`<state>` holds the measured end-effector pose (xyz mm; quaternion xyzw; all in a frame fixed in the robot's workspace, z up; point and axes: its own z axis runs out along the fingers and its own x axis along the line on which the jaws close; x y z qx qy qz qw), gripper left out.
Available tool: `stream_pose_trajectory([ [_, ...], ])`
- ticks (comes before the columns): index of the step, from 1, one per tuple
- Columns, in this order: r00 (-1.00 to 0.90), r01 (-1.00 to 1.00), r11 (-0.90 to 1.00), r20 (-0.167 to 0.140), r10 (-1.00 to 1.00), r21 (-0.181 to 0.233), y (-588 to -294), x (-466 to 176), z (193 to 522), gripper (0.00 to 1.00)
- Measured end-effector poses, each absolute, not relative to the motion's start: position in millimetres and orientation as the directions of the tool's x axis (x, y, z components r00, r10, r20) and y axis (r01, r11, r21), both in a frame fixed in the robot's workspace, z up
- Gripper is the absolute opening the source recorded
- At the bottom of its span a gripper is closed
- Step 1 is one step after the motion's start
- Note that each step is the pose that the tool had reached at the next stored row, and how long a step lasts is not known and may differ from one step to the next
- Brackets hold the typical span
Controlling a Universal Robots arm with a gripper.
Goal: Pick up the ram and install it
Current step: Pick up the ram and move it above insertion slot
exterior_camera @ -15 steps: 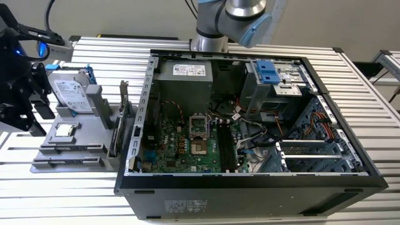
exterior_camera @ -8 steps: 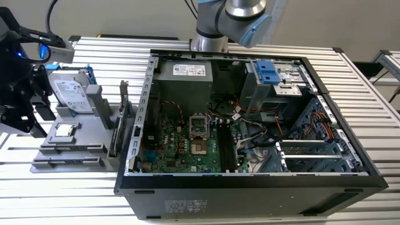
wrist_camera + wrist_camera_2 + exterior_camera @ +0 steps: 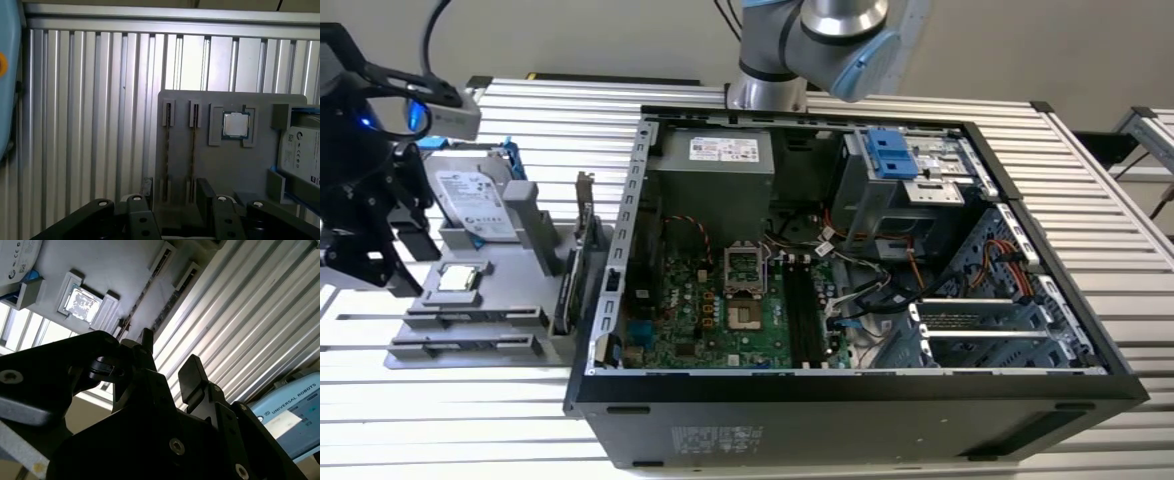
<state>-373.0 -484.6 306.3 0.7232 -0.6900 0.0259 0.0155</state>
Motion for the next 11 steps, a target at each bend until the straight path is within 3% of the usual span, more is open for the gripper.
stream_pose_trajectory([
  [11, 0.047, -0.999, -0.047, 0.062, -0.997, -0.013, -484.6, -373.0, 300.2, 1.00],
])
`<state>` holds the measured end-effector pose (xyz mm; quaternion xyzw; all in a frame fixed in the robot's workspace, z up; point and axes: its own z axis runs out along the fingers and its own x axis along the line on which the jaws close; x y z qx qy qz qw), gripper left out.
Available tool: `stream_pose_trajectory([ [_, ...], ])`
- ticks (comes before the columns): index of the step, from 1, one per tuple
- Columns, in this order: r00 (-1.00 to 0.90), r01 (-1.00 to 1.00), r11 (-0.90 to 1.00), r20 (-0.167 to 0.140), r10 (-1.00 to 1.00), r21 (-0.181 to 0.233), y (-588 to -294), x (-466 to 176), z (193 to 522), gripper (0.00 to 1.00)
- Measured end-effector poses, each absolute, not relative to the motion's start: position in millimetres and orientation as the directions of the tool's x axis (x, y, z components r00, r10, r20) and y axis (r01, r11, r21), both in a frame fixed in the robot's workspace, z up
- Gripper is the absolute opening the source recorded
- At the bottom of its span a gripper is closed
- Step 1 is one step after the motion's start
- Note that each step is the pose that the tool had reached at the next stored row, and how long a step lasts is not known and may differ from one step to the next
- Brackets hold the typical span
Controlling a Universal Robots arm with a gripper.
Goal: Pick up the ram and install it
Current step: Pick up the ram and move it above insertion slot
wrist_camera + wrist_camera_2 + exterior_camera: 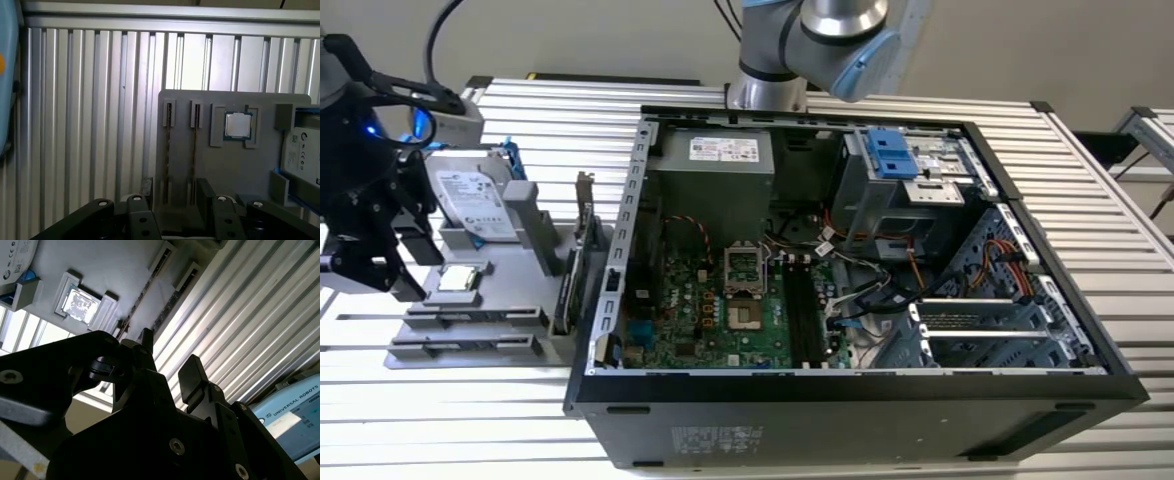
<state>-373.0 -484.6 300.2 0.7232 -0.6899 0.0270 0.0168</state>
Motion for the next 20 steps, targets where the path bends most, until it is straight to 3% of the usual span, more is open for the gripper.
stream_pose_trajectory([
  [20, 0.047, -0.999, -0.048, 0.069, -0.997, -0.013, -484.6, -373.0, 289.1, 1.00],
])
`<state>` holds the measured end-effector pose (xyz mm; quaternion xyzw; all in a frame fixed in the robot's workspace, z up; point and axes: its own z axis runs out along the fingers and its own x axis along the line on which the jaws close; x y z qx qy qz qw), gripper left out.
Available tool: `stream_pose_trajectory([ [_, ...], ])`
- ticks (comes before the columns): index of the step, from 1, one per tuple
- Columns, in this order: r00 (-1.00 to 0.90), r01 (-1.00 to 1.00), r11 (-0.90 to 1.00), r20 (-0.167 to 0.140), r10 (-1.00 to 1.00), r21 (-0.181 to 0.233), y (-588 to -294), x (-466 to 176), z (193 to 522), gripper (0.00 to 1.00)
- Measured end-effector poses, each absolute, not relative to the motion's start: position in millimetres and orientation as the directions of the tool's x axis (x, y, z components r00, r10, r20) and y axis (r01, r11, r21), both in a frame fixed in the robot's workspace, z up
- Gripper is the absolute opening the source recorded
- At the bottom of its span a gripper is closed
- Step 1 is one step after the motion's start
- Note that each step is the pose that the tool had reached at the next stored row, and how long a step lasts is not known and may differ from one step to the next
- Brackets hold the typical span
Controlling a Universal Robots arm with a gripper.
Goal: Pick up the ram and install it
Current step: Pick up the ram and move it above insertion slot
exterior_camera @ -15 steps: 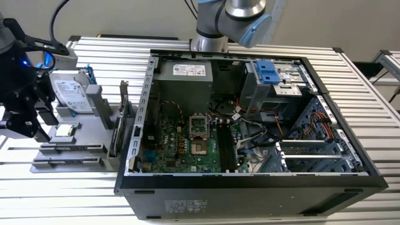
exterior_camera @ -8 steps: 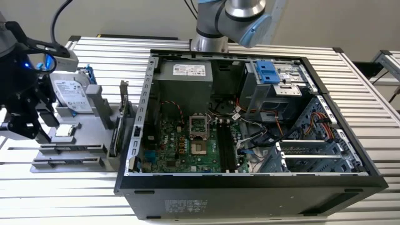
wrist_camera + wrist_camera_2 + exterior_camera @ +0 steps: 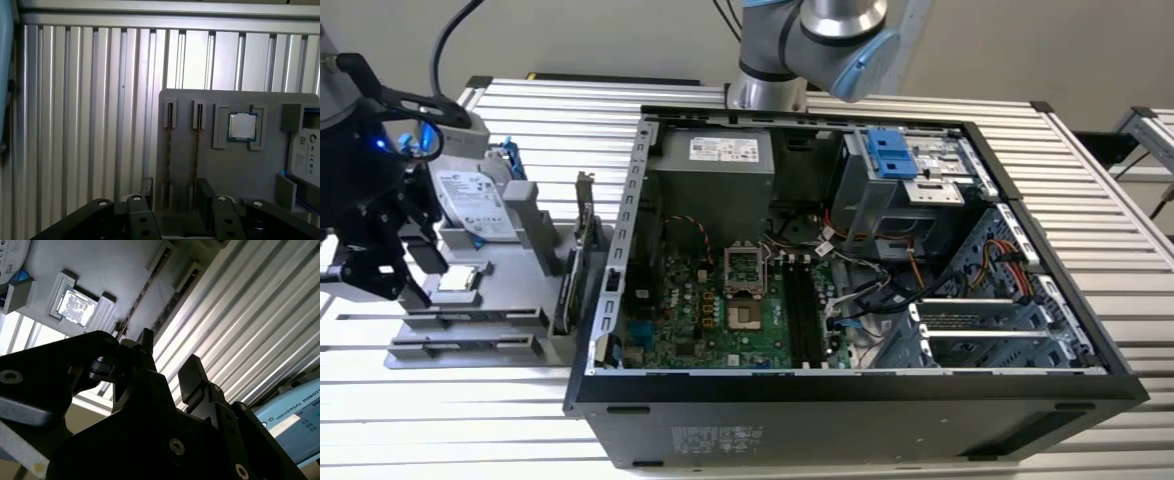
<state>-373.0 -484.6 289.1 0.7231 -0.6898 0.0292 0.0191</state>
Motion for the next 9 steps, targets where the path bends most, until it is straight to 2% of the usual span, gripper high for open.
stream_pose_trajectory([
  [9, 0.047, -0.999, -0.048, 0.071, -0.996, -0.013, -484.6, -373.0, 284.5, 1.00],
])
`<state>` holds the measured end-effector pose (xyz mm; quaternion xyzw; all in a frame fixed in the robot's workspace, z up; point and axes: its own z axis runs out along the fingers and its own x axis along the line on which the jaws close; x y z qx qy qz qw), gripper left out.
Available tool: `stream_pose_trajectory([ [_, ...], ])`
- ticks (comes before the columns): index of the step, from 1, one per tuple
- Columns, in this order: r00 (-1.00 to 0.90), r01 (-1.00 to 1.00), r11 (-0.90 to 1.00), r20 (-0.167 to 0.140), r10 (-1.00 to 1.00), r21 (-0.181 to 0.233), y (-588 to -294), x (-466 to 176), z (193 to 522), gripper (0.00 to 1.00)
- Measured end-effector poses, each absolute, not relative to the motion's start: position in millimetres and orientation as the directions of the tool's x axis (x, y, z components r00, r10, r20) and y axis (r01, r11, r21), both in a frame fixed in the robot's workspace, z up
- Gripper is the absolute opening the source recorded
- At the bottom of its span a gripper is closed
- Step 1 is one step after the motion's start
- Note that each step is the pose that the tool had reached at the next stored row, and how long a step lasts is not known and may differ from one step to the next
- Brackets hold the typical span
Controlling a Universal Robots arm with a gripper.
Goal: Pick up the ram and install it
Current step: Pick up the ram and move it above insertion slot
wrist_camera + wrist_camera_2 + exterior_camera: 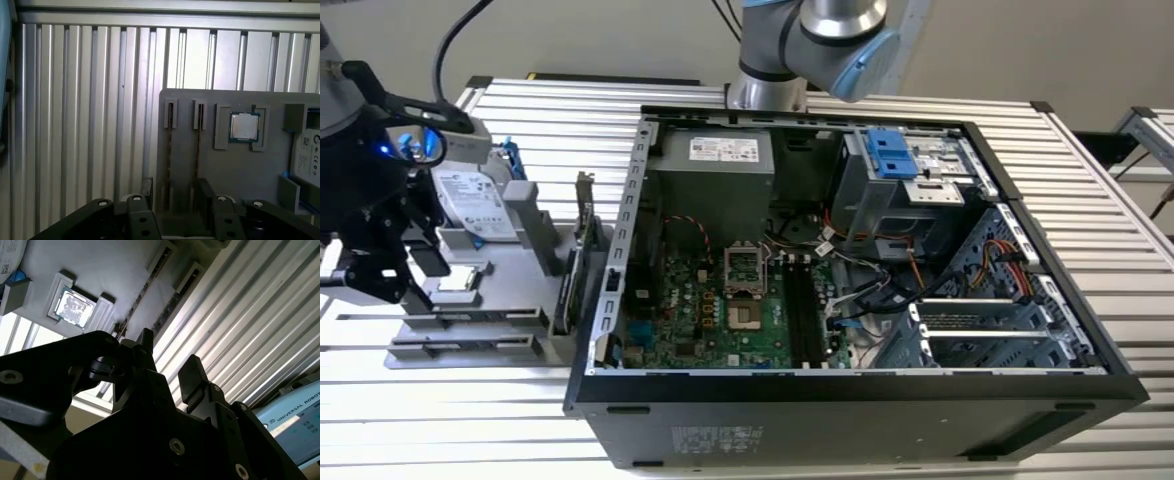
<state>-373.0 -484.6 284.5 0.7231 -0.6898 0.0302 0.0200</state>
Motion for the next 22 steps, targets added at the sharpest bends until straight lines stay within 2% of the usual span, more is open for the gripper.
stream_pose_trajectory([
  [22, 0.047, -0.999, -0.048, 0.079, -0.996, -0.012, -484.6, -373.0, 274.4, 1.00],
])
